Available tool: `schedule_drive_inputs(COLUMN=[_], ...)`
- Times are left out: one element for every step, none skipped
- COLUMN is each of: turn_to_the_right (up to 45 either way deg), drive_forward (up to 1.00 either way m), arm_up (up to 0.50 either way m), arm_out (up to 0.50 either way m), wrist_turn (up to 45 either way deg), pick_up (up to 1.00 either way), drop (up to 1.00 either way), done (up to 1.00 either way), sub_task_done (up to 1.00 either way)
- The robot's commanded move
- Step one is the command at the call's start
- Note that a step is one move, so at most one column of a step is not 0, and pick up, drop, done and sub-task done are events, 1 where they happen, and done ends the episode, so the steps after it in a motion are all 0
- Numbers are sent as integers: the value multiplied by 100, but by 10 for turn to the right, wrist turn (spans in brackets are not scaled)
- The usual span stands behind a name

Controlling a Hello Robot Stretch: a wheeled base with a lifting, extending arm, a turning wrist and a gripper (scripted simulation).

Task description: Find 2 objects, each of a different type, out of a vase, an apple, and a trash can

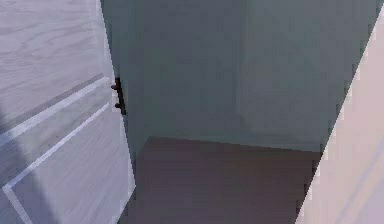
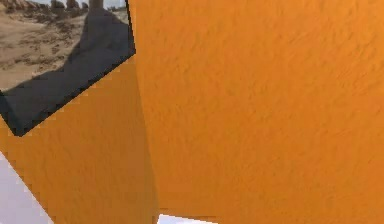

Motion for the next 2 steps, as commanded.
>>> schedule_drive_inputs(turn_to_the_right=[-60, 0], drive_forward=[0, 15], arm_up=[0, 0], arm_out=[0, 0], wrist_turn=[0, 0], pick_up=[0, 0], drop=[0, 0], done=[0, 0], sub_task_done=[0, 0])
